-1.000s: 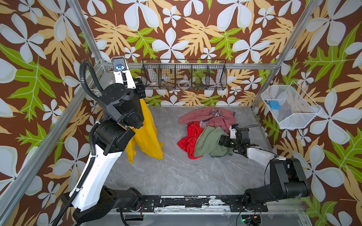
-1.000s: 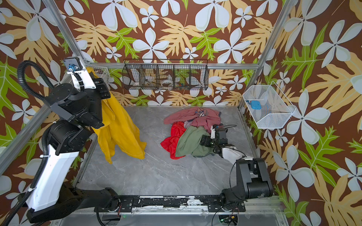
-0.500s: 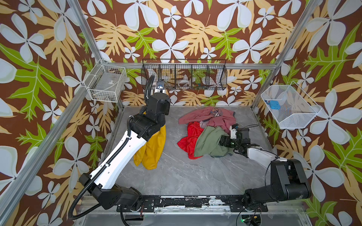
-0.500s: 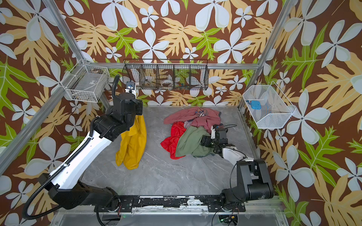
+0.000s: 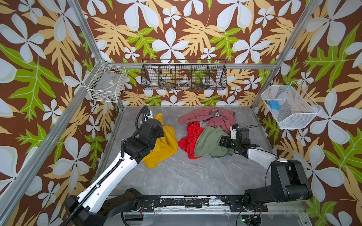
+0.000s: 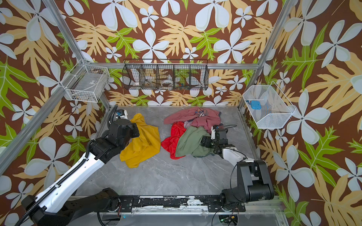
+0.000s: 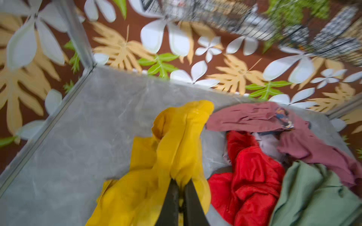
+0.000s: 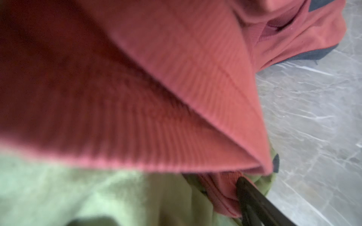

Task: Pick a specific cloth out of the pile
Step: 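Release the yellow cloth onto the table with the left gripper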

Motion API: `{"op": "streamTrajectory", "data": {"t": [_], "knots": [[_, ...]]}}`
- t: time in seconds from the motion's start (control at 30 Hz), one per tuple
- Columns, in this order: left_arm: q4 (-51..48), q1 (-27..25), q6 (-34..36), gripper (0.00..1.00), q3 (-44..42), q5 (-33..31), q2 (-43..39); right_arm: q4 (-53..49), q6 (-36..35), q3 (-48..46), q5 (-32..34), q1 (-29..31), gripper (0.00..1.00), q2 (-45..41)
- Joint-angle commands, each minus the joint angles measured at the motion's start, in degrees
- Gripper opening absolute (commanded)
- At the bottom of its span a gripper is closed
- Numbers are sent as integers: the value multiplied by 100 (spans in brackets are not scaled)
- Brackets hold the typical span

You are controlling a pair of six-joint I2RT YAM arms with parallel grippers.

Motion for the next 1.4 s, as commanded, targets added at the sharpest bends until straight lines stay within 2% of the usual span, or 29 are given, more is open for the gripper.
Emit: {"op": "streamTrajectory", "data": {"t": [0.0, 0.2, 0.43, 0.53, 0.6, 0.7, 0.83, 0.93, 1.0, 1.07, 1.23, 1.37], "knots": [[374, 426, -716, 0, -693, 511, -312, -192, -134, 41, 35, -1, 87, -10], [494, 874, -788, 0, -1427, 689, -373, -180, -135, -6, 62, -5, 87, -36], [407, 876, -1159, 0, -1923, 898, 110, -383, -289, 25, 321, -3, 88, -95], [361, 849, -1385, 0, -2211, 1085, 185, -494, -342, 61, 536, -6, 91, -180], [343, 754, -1590, 0, -2426, 997, 145, -509, -314, 62, 649, -2, 92, -244], [385, 532, -1840, 17, -2593, 798, 56, -556, -249, 112, 770, -8, 94, -321], [368, 223, -1954, 27, -2582, 622, 195, -616, -224, 182, 893, -4, 96, -468], [103, 88, -2203, 51, -2512, 532, 290, -720, -274, 221, 1074, -5, 98, -625], [-97, 3, -2333, 57, -2421, 311, 126, -782, -302, 233, 1129, -1, 99, -757], [-332, -126, -2400, 67, -2261, -93, -138, -829, -303, 223, 1209, -7, 100, -887], [-988, -218, -2120, 70, -1747, -907, -292, -830, -287, 188, 1394, -8, 100, -1086], [-1278, -293, -1918, 73, -1324, -1206, -101, -914, -296, 211, 1525, -2, 100, -1179]]}}
